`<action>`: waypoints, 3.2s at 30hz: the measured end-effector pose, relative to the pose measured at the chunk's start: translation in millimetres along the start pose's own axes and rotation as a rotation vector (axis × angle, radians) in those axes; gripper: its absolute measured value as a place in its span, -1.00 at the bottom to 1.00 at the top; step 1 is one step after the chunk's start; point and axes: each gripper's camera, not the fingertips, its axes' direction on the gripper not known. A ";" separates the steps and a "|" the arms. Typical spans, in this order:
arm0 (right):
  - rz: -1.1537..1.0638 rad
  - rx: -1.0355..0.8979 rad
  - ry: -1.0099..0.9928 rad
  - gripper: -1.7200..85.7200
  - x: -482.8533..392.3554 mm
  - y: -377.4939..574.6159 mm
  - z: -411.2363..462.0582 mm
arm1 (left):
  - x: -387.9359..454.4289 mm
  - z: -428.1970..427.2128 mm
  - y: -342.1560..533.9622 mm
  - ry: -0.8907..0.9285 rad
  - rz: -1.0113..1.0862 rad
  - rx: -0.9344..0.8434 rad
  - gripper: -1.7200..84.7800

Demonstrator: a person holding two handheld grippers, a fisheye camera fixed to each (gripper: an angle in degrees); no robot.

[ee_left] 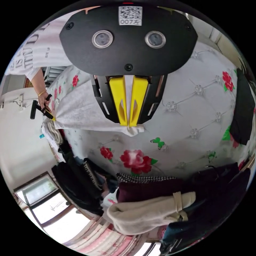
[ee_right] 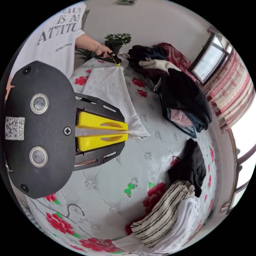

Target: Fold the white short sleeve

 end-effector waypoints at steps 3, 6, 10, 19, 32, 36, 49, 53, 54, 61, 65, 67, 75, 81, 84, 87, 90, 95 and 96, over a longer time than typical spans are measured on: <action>0.131 -0.126 -0.021 -0.88 31.1 -5.7 44.6 | -10.8 42.4 -13.8 -0.069 -0.150 -0.128 -0.90; 0.097 -0.131 -0.035 -0.83 32.2 11.8 44.2 | 7.7 21.6 -8.1 -0.101 -0.100 -0.005 -0.90; 0.007 -0.068 0.072 -0.77 21.6 60.2 26.6 | 37.8 5.6 26.6 -0.223 0.051 0.061 -0.97; 0.397 -0.018 -0.149 -0.68 84.9 144.9 22.7 | 9.5 16.9 64.3 -0.184 -0.103 0.013 -0.98; 0.621 0.025 -0.288 -0.76 114.1 161.0 68.6 | 109.4 82.6 69.7 0.036 0.302 -0.181 -0.90; 0.597 0.037 -0.246 -0.81 106.7 156.8 63.0 | 106.2 104.2 65.2 -0.028 0.314 -0.281 -0.95; -0.671 -0.111 -0.229 -0.88 -227.3 93.7 81.2 | -5.4 21.2 76.0 0.069 -0.017 -0.036 -0.88; -0.796 -0.325 -0.317 -0.86 -284.2 129.5 185.7 | -47.3 12.5 91.4 0.063 -0.130 -0.025 -0.84; -0.782 -0.385 -0.327 -0.85 -286.6 132.8 203.9 | -58.9 10.9 95.1 0.085 -0.166 -0.023 -0.82; -0.531 -0.596 -0.412 -0.83 -232.3 128.1 267.3 | -103.4 10.1 97.5 0.267 -0.277 0.020 -0.73; -0.256 -0.487 -0.352 -0.81 -140.8 98.8 246.7 | -117.2 15.6 87.0 0.396 -0.295 0.028 -0.67; -0.115 -0.448 -0.354 -0.80 -98.4 95.2 239.5 | -124.3 19.9 79.6 0.491 -0.304 0.030 -0.63; 0.139 -0.493 -0.495 -0.84 -30.4 103.4 279.0 | -134.3 45.1 52.0 0.547 -0.314 -0.044 -0.71; 0.159 -0.514 -0.597 -0.92 -26.1 81.5 278.5 | -119.4 34.2 30.3 0.523 -0.284 -0.076 -0.79; 0.151 -0.439 -0.691 -0.94 -13.3 71.5 237.3 | -88.7 15.3 18.4 0.528 -0.185 -0.063 -0.79; 0.149 -0.340 -0.752 -0.95 12.6 61.3 185.0 | -45.7 7.3 -0.4 0.563 -0.072 -0.072 -0.80; 0.150 -0.235 -0.745 -0.95 52.4 45.9 126.3 | 15.1 14.1 -30.1 0.612 0.052 -0.086 -0.80; 0.070 0.110 -0.673 -0.95 131.9 1.4 -37.7 | 166.1 30.4 -93.6 0.689 0.347 -0.096 -0.80; 0.053 0.155 -0.649 -0.95 138.1 -3.0 -59.6 | 209.7 32.2 -109.6 0.730 0.424 -0.094 -0.80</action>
